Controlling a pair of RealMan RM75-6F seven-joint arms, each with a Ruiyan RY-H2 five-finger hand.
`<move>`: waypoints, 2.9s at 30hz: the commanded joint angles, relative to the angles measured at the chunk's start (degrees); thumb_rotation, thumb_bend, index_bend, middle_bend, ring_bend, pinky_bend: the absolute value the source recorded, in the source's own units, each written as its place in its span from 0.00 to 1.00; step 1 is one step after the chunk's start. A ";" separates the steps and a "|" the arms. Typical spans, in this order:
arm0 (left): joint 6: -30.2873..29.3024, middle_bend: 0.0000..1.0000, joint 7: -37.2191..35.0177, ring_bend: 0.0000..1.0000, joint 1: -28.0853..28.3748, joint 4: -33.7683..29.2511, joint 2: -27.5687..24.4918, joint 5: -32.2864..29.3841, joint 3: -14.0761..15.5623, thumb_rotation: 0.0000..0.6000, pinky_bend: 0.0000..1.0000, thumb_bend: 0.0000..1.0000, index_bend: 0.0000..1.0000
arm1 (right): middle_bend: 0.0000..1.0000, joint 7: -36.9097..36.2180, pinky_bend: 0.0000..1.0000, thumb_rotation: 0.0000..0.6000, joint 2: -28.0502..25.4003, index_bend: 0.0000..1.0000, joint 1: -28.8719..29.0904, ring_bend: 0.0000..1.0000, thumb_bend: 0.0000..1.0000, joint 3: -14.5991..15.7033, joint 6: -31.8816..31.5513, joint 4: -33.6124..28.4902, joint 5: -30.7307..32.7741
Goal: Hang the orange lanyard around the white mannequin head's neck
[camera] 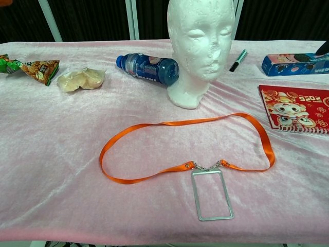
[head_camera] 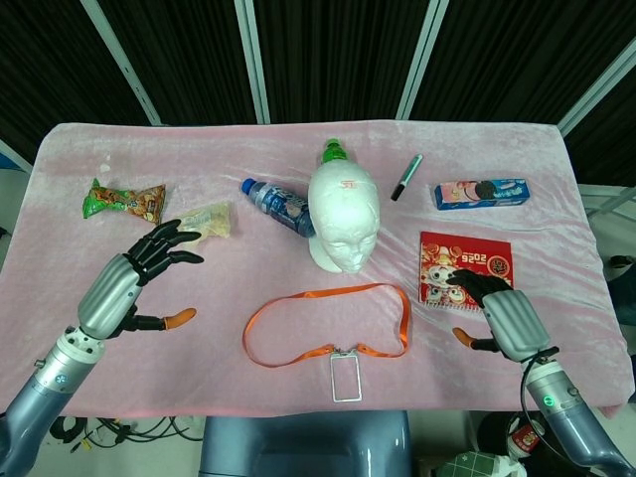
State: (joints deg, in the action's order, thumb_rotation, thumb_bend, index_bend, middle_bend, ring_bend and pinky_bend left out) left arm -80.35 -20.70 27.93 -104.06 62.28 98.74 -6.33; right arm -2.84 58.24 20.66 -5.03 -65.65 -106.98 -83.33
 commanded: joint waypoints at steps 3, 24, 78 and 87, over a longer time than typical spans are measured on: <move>0.59 0.16 5.54 0.00 -1.81 0.12 -1.49 -2.54 0.93 1.00 0.14 0.19 0.28 | 0.20 3.02 0.22 1.00 1.48 0.25 0.60 0.23 0.16 -0.76 0.86 -1.17 3.48; -8.96 0.13 19.17 0.00 -13.11 1.76 -2.82 -6.09 4.22 1.00 0.12 0.19 0.29 | 0.20 28.20 0.22 1.00 20.75 0.28 20.81 0.23 0.16 -8.16 10.08 4.15 39.83; -3.18 0.13 18.62 0.00 -12.08 11.94 2.37 -5.63 4.41 1.00 0.09 0.22 0.29 | 0.20 28.52 0.21 1.00 35.82 0.54 23.24 0.23 0.30 -5.75 10.69 28.45 42.77; -2.10 0.13 18.46 0.00 -11.82 12.48 2.64 -6.28 4.29 1.00 0.09 0.22 0.29 | 0.20 28.02 0.21 1.00 36.95 0.60 23.08 0.23 0.31 -5.74 11.57 30.30 42.50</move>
State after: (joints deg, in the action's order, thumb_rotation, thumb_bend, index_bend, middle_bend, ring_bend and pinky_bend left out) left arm -82.54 -2.29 16.05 -91.61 64.92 92.50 -2.01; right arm 25.20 95.15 43.76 -10.75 -54.10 -76.72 -40.80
